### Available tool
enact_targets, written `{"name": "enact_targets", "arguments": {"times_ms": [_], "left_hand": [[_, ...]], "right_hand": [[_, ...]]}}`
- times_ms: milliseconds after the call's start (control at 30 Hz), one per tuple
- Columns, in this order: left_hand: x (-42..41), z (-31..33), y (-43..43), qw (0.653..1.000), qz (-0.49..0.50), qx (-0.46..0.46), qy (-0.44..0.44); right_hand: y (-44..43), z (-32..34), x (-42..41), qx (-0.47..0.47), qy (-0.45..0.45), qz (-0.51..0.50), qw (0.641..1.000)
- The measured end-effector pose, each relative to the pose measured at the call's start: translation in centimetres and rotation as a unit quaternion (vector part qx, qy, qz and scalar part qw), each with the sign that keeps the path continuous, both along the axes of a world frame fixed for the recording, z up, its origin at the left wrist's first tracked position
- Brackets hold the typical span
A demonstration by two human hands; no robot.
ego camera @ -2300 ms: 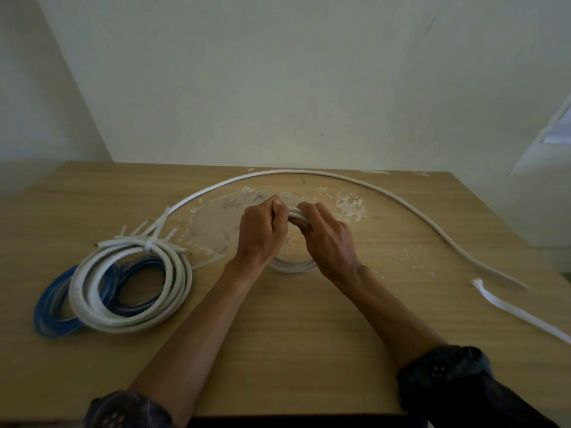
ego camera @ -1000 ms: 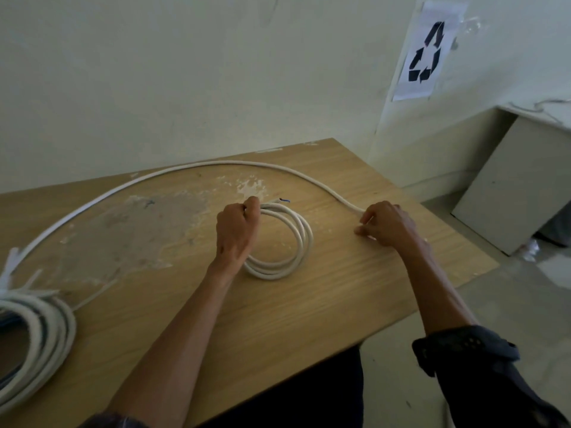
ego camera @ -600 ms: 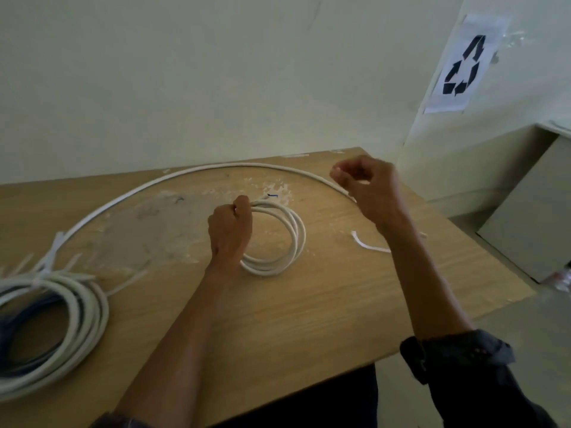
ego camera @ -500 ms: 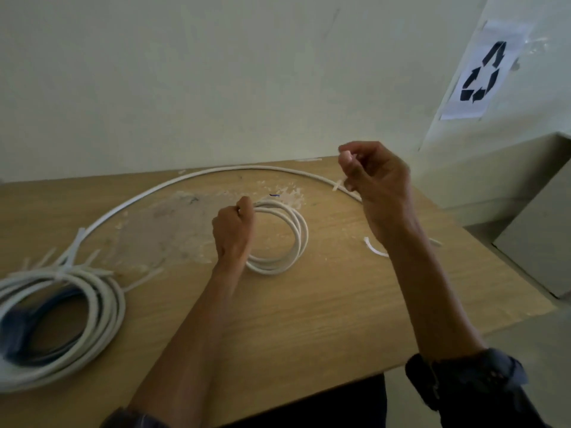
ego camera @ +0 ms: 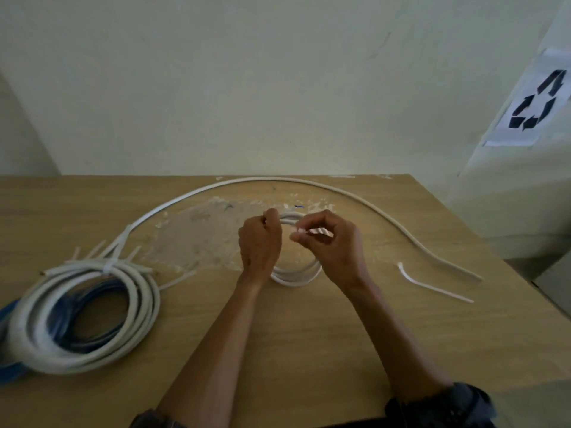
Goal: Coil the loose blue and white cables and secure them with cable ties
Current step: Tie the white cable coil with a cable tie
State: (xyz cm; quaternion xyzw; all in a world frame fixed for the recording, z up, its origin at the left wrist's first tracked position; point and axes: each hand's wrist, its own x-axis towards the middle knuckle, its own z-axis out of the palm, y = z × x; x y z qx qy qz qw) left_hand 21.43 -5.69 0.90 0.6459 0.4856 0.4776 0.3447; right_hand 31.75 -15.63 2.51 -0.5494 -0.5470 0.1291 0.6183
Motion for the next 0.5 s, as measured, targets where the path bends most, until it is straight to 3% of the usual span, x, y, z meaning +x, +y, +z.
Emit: {"name": "enact_targets", "arguments": {"times_ms": [100,167,267,400,500], "left_hand": [[0.1,-0.2,0.0,0.998,-0.055,-0.016,-0.037],[0.2,-0.3,0.1,0.995,-0.081,-0.024,-0.048],[0.1,-0.2,0.0,0.993,-0.111,-0.016,-0.043],[0.1,-0.6,0.3,0.991,-0.125,-0.009,-0.044],[0.2,-0.6,0.3,0.989,-0.137,0.014,-0.049]], "right_hand": [[0.0,-1.3,-0.6,0.017,-0.133,-0.008,0.991],[0.2,-1.7,-0.6,0.029,-0.157,-0.018,0.987],[0.1,-1.7,-0.6,0.035,-0.136,-0.043,0.989],[-0.2,-1.2,-0.2,0.042,-0.036,-0.093,0.994],[-0.2,-1.1,-0.2,0.046,-0.046,-0.114,0.991]]}}
